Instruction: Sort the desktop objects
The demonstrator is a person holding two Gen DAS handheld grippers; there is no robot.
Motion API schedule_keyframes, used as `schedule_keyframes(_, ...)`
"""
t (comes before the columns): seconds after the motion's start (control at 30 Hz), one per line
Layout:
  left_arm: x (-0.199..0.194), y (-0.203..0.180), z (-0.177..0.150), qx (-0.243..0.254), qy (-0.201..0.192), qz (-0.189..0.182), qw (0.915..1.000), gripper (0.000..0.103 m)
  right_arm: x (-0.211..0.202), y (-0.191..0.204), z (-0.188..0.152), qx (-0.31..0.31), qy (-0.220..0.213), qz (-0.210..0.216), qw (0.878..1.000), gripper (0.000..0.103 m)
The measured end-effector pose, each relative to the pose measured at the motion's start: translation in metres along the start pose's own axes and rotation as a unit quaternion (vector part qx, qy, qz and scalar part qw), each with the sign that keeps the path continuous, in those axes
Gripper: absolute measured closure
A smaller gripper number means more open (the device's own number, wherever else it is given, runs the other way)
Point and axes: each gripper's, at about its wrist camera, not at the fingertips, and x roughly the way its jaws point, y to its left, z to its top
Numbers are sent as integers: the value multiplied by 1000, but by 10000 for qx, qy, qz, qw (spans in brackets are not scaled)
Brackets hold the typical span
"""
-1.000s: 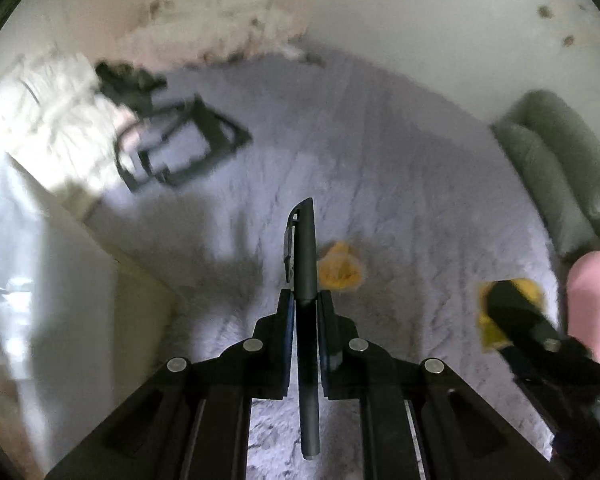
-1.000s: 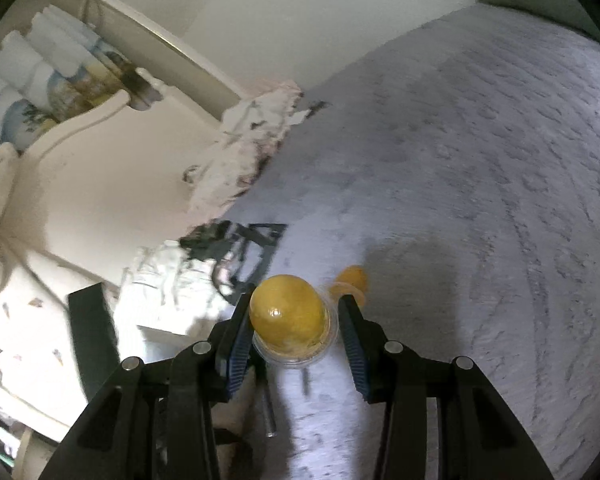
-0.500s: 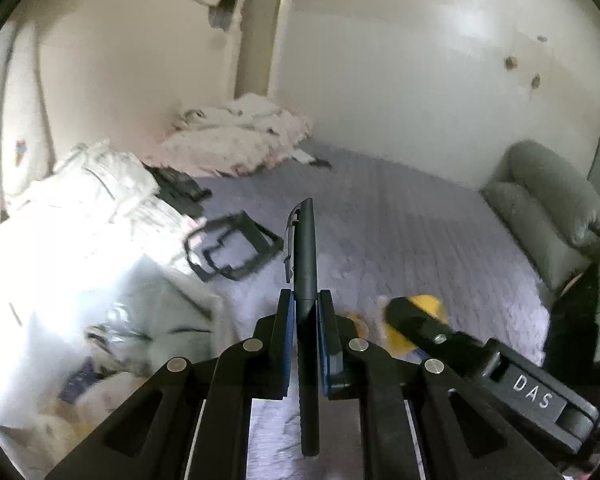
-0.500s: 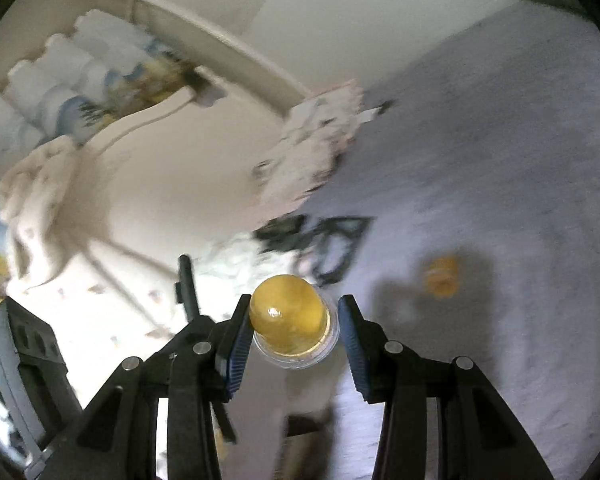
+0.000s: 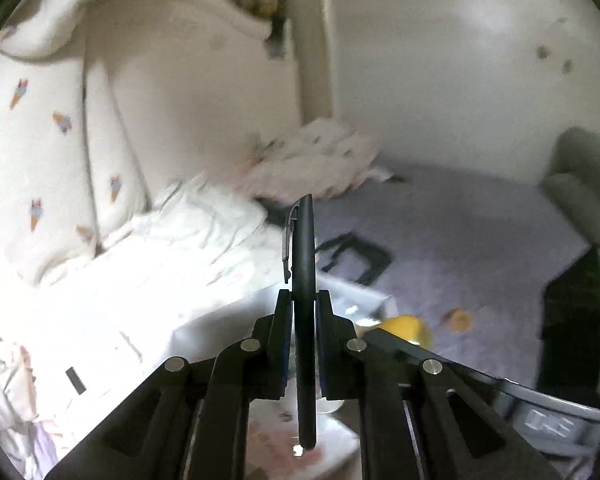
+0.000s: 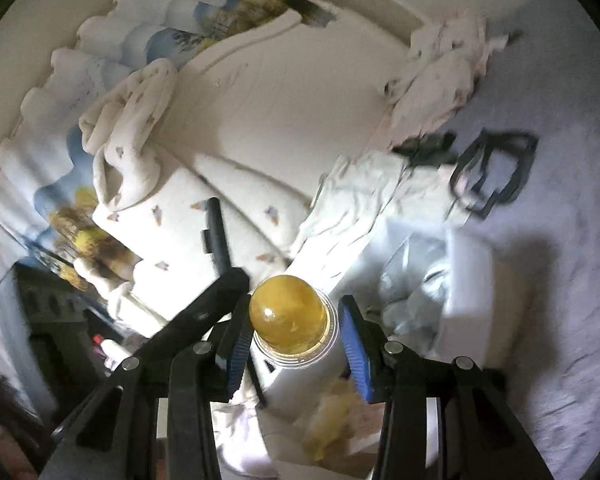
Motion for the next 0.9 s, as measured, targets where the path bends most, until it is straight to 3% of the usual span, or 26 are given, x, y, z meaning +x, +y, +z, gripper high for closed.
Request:
schedule_keyframes(0.1,39,9,-1,-7,547,327,9980,93,12,-7,-3,3,25,-96,10000,62)
schedule_keyframes(0.2,72,18,-3,-61,971,378,9945,93,21,-16,-5,62,23,-346,9994,62)
schedule_keyframes(0.37,115,21,-20,98,1688,638,9835,93,33,-28,-9,100,114,-787,9968,62)
schedule_keyframes(0.47,136,29,-28,97,2039,854,9752,92,33,-20,-12,-282,13,-1147,9930,62)
schedule_keyframes(0.57,148,37,-34,-17,2229,1112,9685,70,36,-16,-15,-476,-15,-1368,9895,62)
schedule_keyframes(0.6,152,42,-35,-43,2312,1127,9664,49,37,-16,-16,-532,-11,-1421,9884,62)
schedule_keyframes(0.63,155,45,-37,-42,2383,1111,9648,35,37,-15,-16,-583,-14,-1472,9874,62)
schedule_keyframes(0.77,164,49,-41,-36,2549,1058,9612,33,40,-9,-18,-829,23,-1628,9832,62)
schedule_keyframes(0.9,165,51,-42,-22,2578,954,9615,30,45,-1,-22,-1255,95,-2044,9708,62)
